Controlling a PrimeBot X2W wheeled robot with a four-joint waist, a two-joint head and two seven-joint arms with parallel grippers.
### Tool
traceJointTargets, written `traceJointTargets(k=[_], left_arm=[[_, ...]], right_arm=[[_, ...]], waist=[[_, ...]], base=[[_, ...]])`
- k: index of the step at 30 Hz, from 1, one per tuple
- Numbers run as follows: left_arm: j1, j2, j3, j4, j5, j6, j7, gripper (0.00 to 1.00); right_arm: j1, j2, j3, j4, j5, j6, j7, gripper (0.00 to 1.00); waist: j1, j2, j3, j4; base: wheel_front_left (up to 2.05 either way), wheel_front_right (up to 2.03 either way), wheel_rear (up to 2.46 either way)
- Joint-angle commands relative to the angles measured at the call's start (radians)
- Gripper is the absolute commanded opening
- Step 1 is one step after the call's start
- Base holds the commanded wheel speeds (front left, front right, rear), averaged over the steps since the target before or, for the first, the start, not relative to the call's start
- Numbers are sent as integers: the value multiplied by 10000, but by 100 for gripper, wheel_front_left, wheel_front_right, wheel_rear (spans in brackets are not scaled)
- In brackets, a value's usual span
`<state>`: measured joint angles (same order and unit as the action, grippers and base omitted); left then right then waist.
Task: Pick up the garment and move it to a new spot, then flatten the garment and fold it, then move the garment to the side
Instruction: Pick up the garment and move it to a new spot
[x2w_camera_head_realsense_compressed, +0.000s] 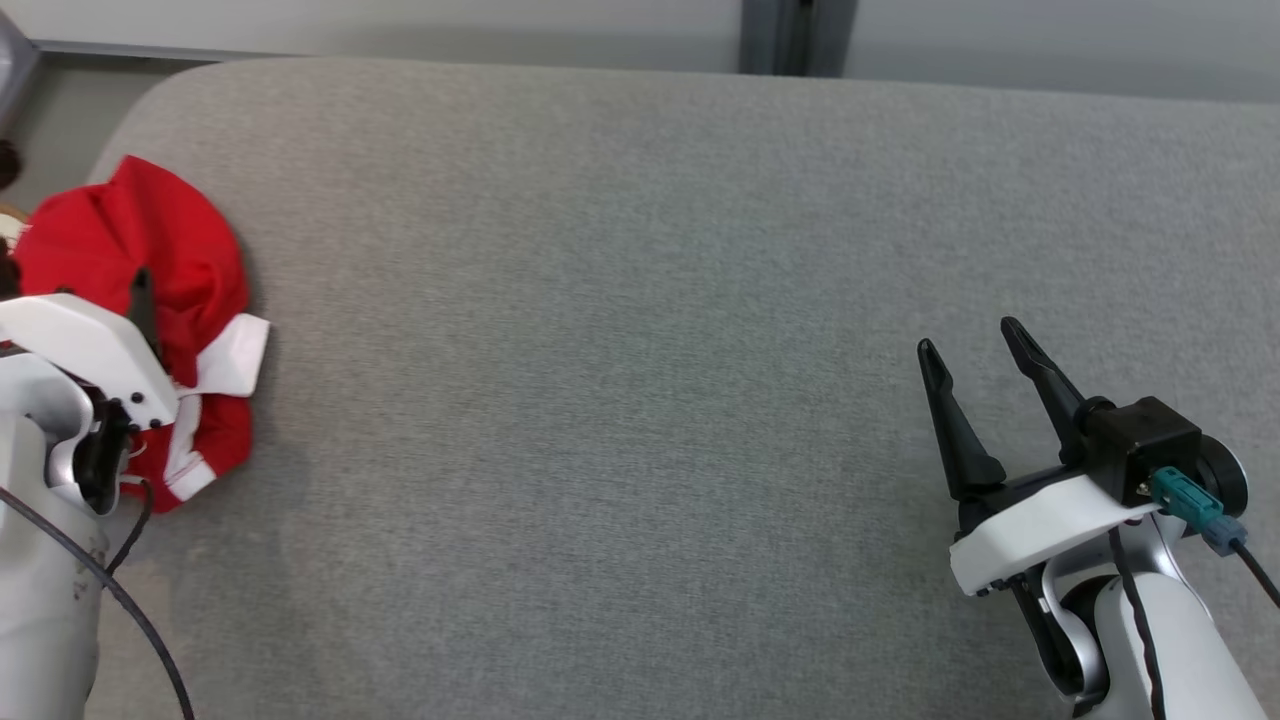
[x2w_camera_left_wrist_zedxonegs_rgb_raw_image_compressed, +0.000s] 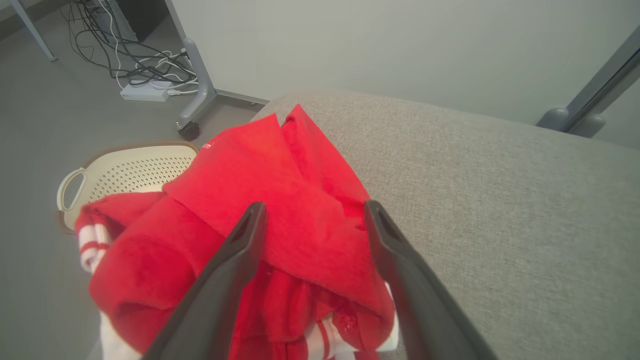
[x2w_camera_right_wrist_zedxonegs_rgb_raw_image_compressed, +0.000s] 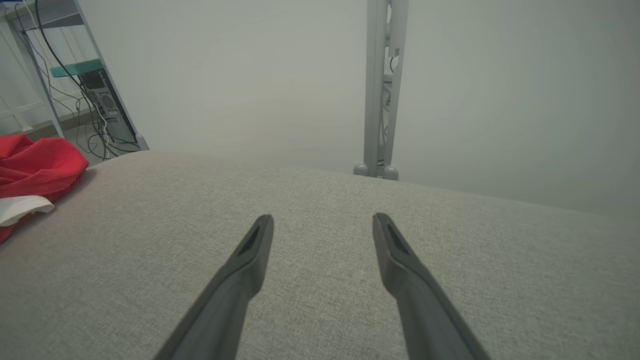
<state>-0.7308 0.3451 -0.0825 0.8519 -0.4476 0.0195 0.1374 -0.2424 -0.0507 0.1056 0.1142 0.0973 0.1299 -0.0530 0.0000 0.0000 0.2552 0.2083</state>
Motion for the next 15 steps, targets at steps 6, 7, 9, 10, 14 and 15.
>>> traceJointTargets(k=[6, 7, 9, 10, 14, 15], left_arm=[[-640, 229, 272, 1526, -325, -99, -213, 100], [-718, 223, 257, 1759, -332, -87, -179, 100], [-874, 225, 221, 2139, -291, 23, -175, 100], [-920, 269, 162, 2282, -221, 71, -187, 16], [-1307, 427, 172, 2471, -124, 281, -1152, 0], [-1372, 471, 149, 2465, -75, 295, -1386, 0]], right_arm=[[-311, -111, 140, 25, 0, 15, -61, 100], [-369, -108, 138, 34, 18, 15, -91, 100], [-410, -104, 145, 59, 55, 15, -116, 100], [-389, -102, 146, 81, 67, 15, -129, 100], [-355, -101, 10, 114, 10, 15, -191, 100], [-326, -108, -28, 110, -11, 15, -193, 100]], waist=[[0, 0, 739, -674], [0, 0, 774, -706], [0, 0, 815, -750], [0, 0, 820, -764], [0, 0, 748, -678], [0, 0, 690, -655]], base=[[0, 0, 0], [0, 0, 0], [0, 0, 0], [0, 0, 0], [0, 0, 0], [0, 0, 0]])
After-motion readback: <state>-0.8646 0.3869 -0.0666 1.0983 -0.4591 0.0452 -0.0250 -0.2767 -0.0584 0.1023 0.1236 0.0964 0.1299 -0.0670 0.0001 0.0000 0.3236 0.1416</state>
